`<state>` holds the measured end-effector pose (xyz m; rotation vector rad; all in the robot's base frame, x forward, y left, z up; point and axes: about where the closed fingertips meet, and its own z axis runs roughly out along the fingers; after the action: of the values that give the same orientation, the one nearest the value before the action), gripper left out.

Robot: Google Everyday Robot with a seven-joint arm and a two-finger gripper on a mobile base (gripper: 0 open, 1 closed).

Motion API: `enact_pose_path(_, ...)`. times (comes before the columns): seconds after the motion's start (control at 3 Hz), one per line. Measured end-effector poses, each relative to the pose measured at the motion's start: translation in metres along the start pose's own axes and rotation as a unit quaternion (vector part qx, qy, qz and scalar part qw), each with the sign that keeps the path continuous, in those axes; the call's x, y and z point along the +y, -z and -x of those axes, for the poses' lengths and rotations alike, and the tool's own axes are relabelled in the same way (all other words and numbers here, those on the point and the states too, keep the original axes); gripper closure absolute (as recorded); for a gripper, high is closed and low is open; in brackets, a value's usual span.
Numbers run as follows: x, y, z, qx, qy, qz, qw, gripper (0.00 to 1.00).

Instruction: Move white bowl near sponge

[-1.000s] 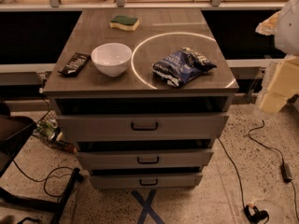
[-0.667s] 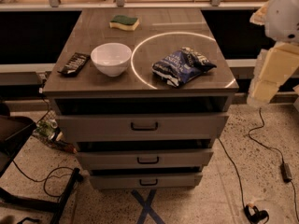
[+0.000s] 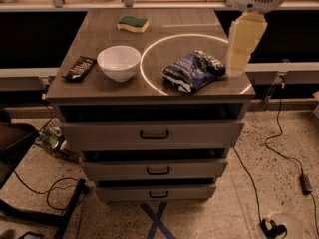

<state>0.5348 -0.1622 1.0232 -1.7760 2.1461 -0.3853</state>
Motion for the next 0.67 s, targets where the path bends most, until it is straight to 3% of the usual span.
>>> enact_pose_path(0.67, -0.004, -0.021, 0.072, -0.065, 0.039, -0.02, 0.9969, 0.0)
